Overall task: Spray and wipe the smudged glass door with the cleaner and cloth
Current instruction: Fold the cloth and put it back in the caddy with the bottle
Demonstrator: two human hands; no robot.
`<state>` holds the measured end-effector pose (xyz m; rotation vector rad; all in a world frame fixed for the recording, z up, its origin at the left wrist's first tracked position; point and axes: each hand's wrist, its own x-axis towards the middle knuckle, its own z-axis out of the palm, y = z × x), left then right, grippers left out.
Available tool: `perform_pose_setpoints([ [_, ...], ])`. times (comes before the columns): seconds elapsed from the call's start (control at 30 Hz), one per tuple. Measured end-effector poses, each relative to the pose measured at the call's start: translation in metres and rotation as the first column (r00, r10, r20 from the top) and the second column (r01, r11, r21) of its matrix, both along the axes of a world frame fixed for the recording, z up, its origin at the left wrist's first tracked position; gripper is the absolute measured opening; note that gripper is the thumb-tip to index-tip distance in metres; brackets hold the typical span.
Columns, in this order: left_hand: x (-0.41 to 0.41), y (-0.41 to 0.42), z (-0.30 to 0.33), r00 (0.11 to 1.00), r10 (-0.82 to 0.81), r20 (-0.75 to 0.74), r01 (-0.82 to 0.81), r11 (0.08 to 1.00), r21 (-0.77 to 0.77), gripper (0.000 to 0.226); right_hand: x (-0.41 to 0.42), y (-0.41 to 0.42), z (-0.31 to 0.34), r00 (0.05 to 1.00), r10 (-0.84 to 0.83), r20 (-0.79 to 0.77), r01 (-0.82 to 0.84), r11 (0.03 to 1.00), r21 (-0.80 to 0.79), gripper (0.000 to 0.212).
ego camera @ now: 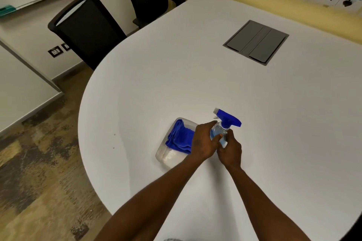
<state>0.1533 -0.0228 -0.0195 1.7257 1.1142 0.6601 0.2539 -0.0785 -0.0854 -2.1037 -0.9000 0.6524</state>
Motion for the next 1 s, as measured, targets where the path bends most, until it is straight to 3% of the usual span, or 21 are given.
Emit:
perform_pose_setpoints([
  [0.23, -0.025, -0.004, 0.011, 0.996, 0.047, 0.077, -0.04, 0.995, -0.092, 0.051, -0.005, -0.032, 0.032, 0.992, -0.049, 0.118, 0.025, 0.98, 0.2, 0.051],
  [0.43, -0.111, 0.012, 0.009, 0.977, 0.138, 0.16, -0.114, 0.982, -0.152, 0.043, -0.036, -0.038, 0.062, 0.978, 0.112, 0.178, -0.164, 0.936, 0.31, 0.052],
  [0.73, -0.177, 0.007, -0.026, 0.987, 0.091, -0.132, -0.119, 0.968, -0.223, 0.048, -0.113, -0.015, 0.028, 0.932, 0.363, 0.0, -0.355, 0.911, 0.211, 0.054],
  [1.0, -0.178, -0.007, -0.054, 0.902, 0.045, -0.429, -0.095, 0.991, -0.096, 0.048, -0.128, -0.017, 0.003, 0.897, 0.442, -0.019, -0.442, 0.897, 0.015, 0.062],
])
